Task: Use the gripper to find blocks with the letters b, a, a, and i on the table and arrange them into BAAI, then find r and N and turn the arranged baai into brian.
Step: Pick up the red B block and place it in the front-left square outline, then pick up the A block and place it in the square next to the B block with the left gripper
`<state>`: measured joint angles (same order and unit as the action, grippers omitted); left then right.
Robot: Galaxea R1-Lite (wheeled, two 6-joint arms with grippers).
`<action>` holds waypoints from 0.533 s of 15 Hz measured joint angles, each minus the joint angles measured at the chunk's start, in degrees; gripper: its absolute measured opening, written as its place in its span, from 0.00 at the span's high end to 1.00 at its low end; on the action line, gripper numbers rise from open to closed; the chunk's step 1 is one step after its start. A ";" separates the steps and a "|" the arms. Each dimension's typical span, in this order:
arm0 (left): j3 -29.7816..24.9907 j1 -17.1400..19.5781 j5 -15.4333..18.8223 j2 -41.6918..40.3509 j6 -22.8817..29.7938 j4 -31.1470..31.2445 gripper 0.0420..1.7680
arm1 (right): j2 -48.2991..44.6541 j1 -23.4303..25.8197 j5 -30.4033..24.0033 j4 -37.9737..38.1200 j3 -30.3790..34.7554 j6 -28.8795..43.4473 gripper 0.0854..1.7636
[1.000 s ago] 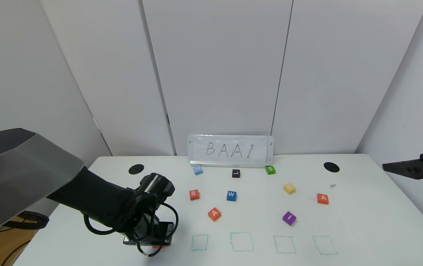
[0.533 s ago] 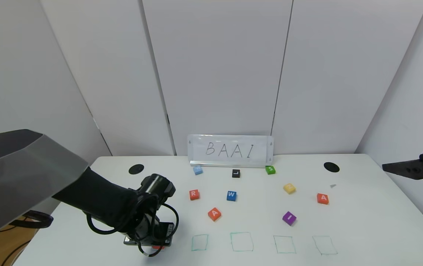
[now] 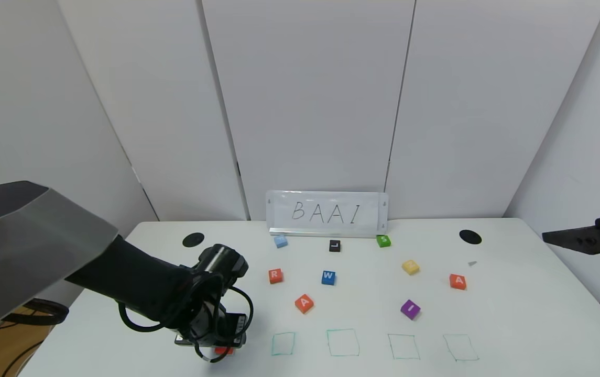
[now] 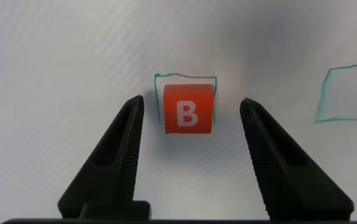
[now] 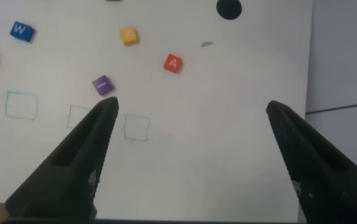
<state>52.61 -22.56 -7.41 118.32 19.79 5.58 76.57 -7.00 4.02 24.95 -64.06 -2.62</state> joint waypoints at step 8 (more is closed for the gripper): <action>8.08 -2.46 -0.79 -5.12 7.45 9.22 0.15 | -0.69 -2.26 0.43 0.00 1.05 0.13 0.03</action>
<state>60.70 -25.03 -8.20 113.20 27.23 14.80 75.87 -9.25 4.45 24.95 -63.01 -2.49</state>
